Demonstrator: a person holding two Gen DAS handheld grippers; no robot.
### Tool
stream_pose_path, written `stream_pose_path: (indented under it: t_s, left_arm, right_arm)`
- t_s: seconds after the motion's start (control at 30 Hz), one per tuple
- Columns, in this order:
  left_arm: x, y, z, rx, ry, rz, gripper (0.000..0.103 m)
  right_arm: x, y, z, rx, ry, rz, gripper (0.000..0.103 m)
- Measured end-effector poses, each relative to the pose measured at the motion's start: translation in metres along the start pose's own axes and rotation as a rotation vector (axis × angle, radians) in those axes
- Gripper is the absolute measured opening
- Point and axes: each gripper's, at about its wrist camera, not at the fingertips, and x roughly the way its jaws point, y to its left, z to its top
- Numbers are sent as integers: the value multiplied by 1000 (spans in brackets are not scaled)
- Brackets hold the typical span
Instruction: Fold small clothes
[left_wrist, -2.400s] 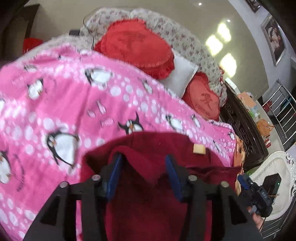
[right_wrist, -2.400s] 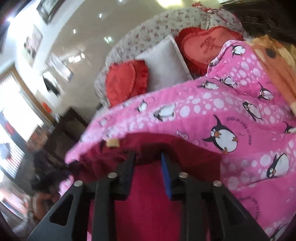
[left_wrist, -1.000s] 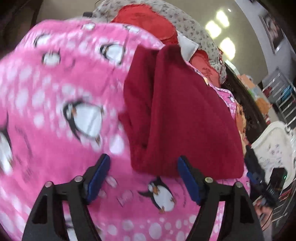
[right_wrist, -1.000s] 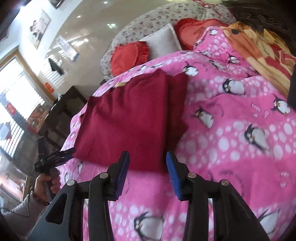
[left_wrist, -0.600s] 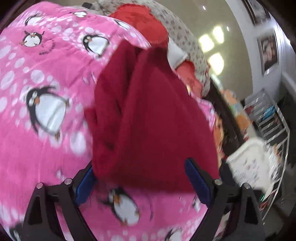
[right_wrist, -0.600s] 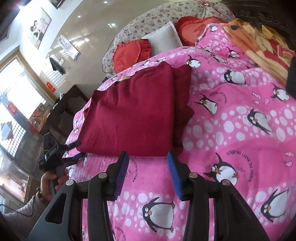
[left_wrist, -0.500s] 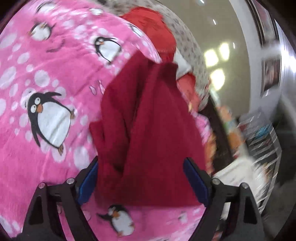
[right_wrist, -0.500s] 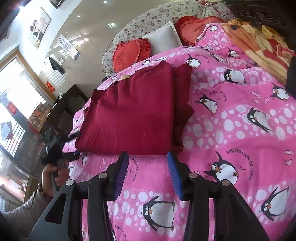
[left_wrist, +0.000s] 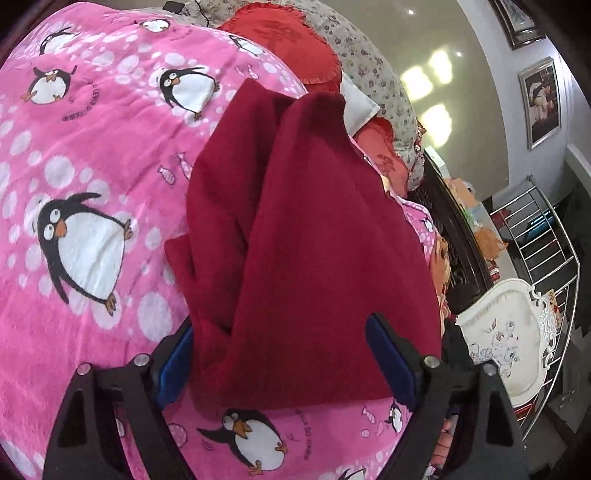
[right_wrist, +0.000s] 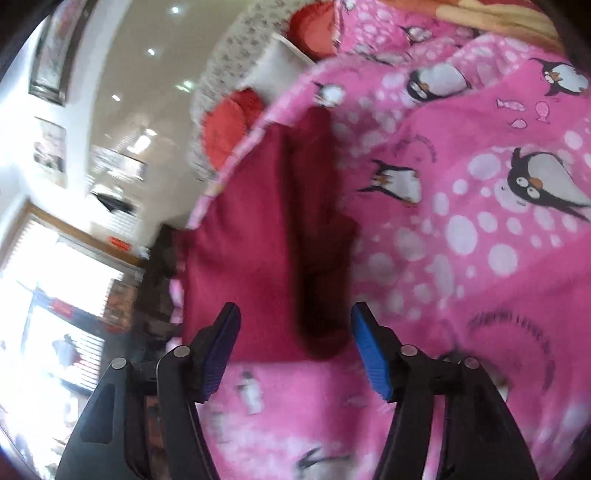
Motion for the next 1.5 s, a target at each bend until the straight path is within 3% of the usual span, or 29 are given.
stream_pose_path:
  t_s: [0.07,0.13,0.2,0.3,0.4,0.47,0.57,0.6,0.63,0.67,0.73,0.93,1.17,1.27,1.33,1.4,1.5]
  left_arm:
    - [1,0,0,3,2,-2,90]
    - [4,-1,1,5,3,-4,90]
    - [3,0,-2,8,3,-2,90]
    - [4,-2,-2,9,1,4,90]
    - [4,-3,-2,8,-6,5,92]
    - [6,-6,-3,13,-11,8,94]
    - [8,-12,-3,28,-14,33,93]
    - [7,-14,-4,27,-22,70,82]
    - [6,-14,-4,29,-32,111,39]
    - [7,-12,-3,22,-18,119,19]
    - [0,-8,-5,-7,-25,88,17]
    - [-46,-21,-39,5,-34,55,16]
    - [-109,-5,-118,-11,41,34,16]
    - [-115,-2,-135,26,54,85,20]
    - [-115,8,-139,-17,55,72,37]
    - [-114,14,-140,-42,50,71,53]
    - [-113,18,-140,-42,40,48,59]
  right_arm:
    - [14,-9,1,10,43,18,32]
    - [14,-8,0,-12,32,48,32]
    - [15,-9,-2,14,49,130,31]
    - [11,-10,-2,33,16,242,10]
    - [13,-11,0,29,-20,215,6]
    - [26,-16,0,60,8,170,4]
    - [31,-11,4,64,3,172,6]
    - [32,-7,5,46,6,178,5]
    - [34,0,7,16,10,182,0]
    - [35,5,7,-13,13,169,0]
    - [34,15,4,-59,25,113,0]
    - [3,37,-7,-74,44,94,0]
    - [-64,33,-67,-21,133,157,0]
    - [-79,32,-96,-39,178,148,0]
    - [-86,25,-103,-51,185,50,0]
    - [-99,21,-97,-60,138,-53,0]
    - [-121,48,-78,-171,0,-195,0]
